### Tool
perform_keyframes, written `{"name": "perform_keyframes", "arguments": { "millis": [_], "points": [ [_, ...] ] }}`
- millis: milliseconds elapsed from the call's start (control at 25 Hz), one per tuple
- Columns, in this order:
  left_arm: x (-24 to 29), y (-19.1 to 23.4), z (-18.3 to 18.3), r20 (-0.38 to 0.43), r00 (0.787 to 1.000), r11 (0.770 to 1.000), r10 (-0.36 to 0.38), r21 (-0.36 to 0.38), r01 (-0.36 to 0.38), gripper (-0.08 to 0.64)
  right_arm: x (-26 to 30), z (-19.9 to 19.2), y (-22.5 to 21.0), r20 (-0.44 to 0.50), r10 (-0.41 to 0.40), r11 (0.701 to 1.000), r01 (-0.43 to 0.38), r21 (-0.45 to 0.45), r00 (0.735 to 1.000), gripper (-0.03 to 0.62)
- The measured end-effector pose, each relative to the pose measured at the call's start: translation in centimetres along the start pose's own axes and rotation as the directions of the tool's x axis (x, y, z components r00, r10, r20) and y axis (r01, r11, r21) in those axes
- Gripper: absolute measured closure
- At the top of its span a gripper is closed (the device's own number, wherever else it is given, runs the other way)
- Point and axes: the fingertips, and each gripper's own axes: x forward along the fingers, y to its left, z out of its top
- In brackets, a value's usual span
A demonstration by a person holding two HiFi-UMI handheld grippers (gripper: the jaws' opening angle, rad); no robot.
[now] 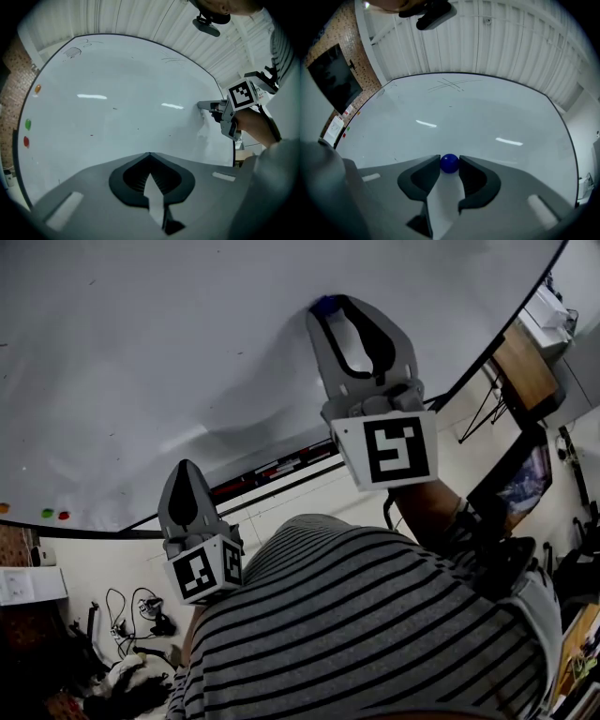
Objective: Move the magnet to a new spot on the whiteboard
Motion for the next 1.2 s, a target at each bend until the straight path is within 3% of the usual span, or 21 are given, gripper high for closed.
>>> {"name": "perform_keyframes", "arguments": {
  "millis": [280, 560, 800, 1200],
  "points": [
    [0.1, -2.3, -1.4, -0.035, 0.998, 0.999, -0.048, -0.01, 0.048, 0.545, -1.4, 0.5, 0.2, 0.018, 0.031, 0.999, -0.031, 0.025, 0.999, 0.473],
    [-4.1, -6.8, -1.1, -0.02, 0.998, 0.998, -0.058, 0.003, 0.058, 0.545, -9.2, 1.0, -1.5, -0.037, 0.052, 0.998, -0.051, 0.035, 0.998, 0.472],
    [-10.6, -11.3, -1.2, -0.022, 1.0, 1.0, -0.014, -0.018, 0.013, 0.545, -18.4, 0.0, -5.0, -0.133, 0.07, 0.994, -0.058, 0.096, 0.989, 0.472],
    [-21.3, -18.5, -2.1, -0.058, 0.996, 0.998, 0.061, -0.028, -0.063, 0.545, -31.2, 0.4, -9.9, -0.189, 0.122, 0.985, -0.095, 0.145, 0.974, 0.476]
  ]
}}
